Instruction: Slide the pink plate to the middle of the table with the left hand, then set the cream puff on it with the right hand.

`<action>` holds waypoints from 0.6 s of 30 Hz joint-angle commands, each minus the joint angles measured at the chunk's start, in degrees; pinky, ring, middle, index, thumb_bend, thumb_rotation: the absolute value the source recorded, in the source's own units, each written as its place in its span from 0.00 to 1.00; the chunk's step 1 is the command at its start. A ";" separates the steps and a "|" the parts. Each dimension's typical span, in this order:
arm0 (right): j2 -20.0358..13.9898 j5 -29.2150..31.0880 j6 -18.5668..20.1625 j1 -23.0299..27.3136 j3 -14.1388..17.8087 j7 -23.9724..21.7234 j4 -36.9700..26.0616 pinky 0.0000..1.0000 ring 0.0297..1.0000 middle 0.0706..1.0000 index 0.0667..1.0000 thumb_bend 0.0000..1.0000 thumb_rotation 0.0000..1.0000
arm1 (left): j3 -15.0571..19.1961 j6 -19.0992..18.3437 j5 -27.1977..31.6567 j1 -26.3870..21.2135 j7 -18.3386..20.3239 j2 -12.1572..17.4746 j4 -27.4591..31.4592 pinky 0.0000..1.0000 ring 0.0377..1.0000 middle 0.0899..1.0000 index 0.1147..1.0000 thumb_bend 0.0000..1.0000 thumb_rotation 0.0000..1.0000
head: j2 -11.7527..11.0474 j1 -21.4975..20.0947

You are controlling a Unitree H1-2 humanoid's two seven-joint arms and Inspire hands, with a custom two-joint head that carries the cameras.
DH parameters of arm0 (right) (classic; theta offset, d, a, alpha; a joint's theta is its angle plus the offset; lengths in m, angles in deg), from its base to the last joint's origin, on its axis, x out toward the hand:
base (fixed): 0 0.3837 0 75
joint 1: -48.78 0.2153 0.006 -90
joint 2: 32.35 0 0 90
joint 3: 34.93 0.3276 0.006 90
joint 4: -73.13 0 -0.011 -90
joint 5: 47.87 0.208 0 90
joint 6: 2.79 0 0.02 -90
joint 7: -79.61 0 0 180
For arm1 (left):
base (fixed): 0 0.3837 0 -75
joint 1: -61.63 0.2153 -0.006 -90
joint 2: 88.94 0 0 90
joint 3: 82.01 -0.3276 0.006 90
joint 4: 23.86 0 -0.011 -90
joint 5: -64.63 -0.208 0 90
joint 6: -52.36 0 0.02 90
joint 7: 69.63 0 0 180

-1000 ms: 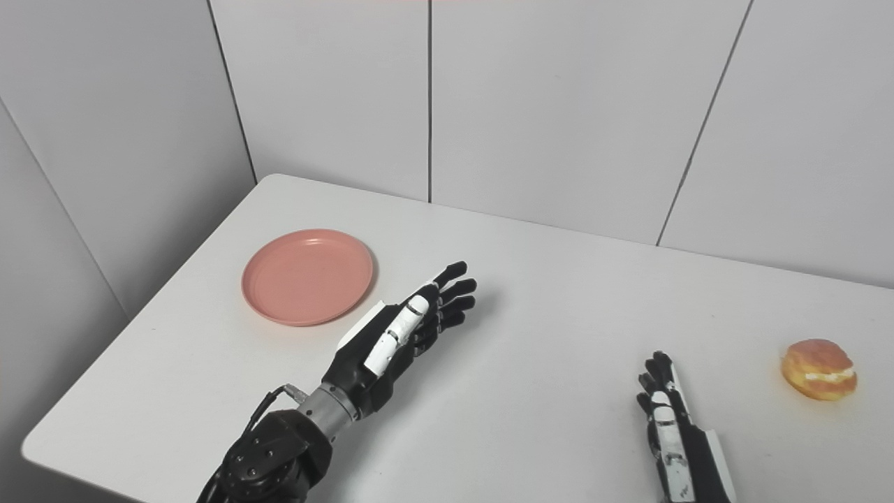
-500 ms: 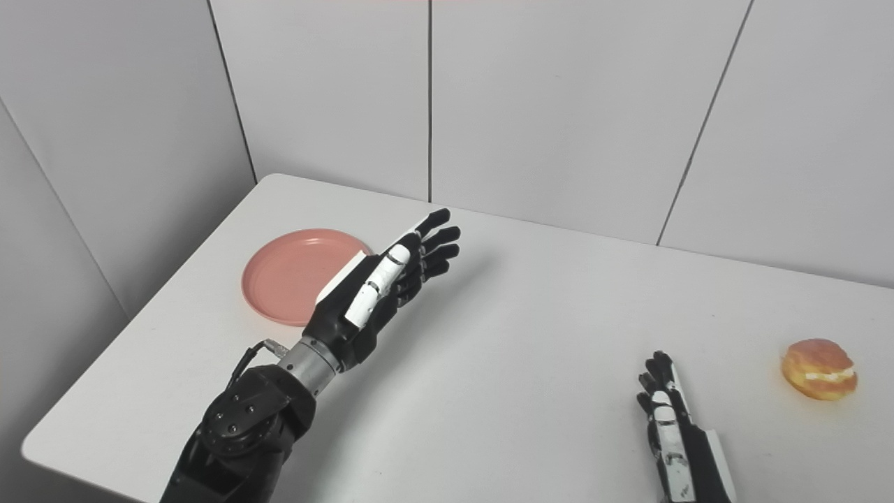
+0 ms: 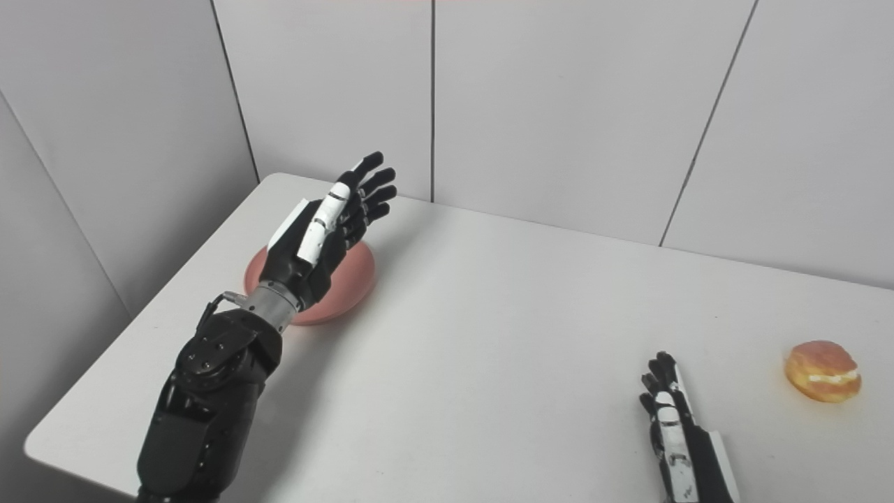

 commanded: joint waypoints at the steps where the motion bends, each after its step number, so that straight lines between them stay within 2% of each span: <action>1: -0.18 0.61 0.54 -0.87 0.38 -0.09 2.46 1.00 1.00 1.00 1.00 0.09 1.00 | 1.26 2.69 0.89 -3.34 -0.61 1.60 0.97 0.95 0.95 0.95 0.94 0.44 1.00 | 0.03 0.06; 9: -0.11 0.23 0.13 -1.11 0.39 0.23 2.29 1.00 1.00 1.00 1.00 0.08 1.00 | 5.32 2.14 1.52 -5.32 -3.71 2.40 0.01 0.92 0.92 0.91 0.89 0.42 1.00 | -0.16 0.00; 14: -0.15 0.04 0.11 -1.10 0.40 0.19 2.29 1.00 1.00 1.00 1.00 0.08 1.00 | 6.87 2.45 1.46 -5.95 -4.38 4.38 -1.98 0.92 0.92 0.92 0.92 0.41 1.00 | -0.24 0.02; 18: -0.19 0.30 0.73 -1.13 0.47 0.08 2.09 1.00 1.00 1.00 1.00 0.09 1.00 | 8.84 3.14 2.54 -6.67 -4.72 5.81 -4.49 0.93 0.92 0.92 0.90 0.41 1.00 | -0.42 0.08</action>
